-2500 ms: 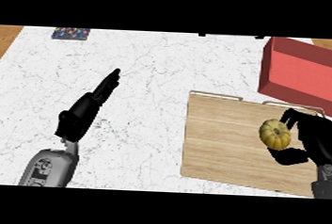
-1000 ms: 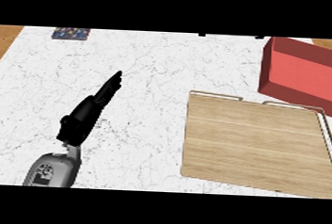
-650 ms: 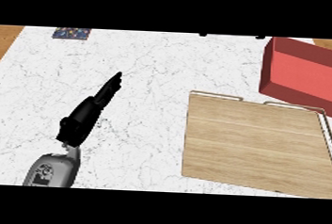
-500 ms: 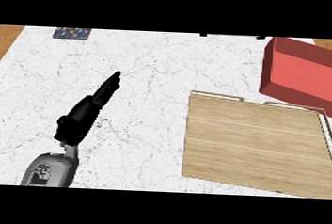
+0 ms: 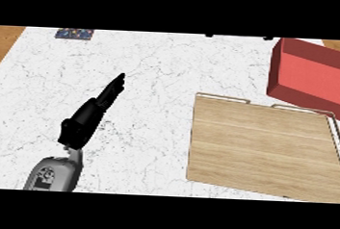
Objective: Pick the squash from the tray and place it in the cardboard box
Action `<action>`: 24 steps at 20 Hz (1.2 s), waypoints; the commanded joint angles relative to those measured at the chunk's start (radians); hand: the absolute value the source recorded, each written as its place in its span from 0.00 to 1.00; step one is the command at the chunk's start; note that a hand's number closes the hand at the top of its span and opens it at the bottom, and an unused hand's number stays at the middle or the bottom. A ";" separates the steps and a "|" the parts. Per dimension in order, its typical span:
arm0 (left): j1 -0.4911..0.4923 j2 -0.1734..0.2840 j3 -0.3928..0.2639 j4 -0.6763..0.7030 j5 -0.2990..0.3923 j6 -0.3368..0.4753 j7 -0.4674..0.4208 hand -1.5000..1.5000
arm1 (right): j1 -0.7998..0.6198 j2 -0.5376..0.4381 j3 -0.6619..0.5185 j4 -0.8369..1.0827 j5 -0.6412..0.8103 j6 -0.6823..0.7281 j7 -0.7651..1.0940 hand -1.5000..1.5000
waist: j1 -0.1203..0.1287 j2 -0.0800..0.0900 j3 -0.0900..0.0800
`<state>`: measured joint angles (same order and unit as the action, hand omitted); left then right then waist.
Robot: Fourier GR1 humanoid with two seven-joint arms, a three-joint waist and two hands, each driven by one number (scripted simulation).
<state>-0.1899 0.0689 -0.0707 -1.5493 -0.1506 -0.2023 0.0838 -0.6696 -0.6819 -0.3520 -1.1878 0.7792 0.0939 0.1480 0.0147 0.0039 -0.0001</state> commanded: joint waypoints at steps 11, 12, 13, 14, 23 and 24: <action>-0.061 0.008 0.010 0.012 0.011 -0.032 0.016 0.50 | -0.199 0.026 -0.024 0.656 0.072 -0.243 -0.170 1.00 | 0.029 0.010 0.002; -0.027 -0.010 -0.011 0.027 -0.013 -0.009 -0.015 0.50 | -0.202 0.028 -0.059 0.684 0.041 -0.232 -0.152 0.00 | 0.033 0.013 0.003; -0.027 -0.011 -0.005 0.052 -0.018 -0.001 -0.023 0.50 | -0.185 0.031 -0.076 0.716 0.020 -0.235 -0.187 0.00 | 0.029 0.015 0.003; -0.026 -0.015 -0.013 0.017 -0.013 -0.005 -0.008 0.50 | -0.206 0.041 -0.074 0.738 0.014 -0.211 -0.181 0.00 | 0.026 0.010 0.002; -0.012 -0.016 -0.007 0.006 -0.010 -0.002 -0.013 0.50 | -0.231 0.013 -0.256 0.833 -0.167 -0.278 -0.407 0.00 | 0.021 0.013 0.004; -0.033 0.012 0.019 0.010 -0.001 -0.016 -0.014 0.50 | -0.232 -0.015 -0.283 0.814 -0.199 -0.254 -0.450 0.00 | 0.010 0.009 0.004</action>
<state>-0.2092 0.0593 -0.0758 -1.5482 -0.1629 -0.2062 0.0770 -0.8958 -0.6741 -0.5415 -0.3721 0.6780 -0.1526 -0.2098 0.0364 0.0149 0.0037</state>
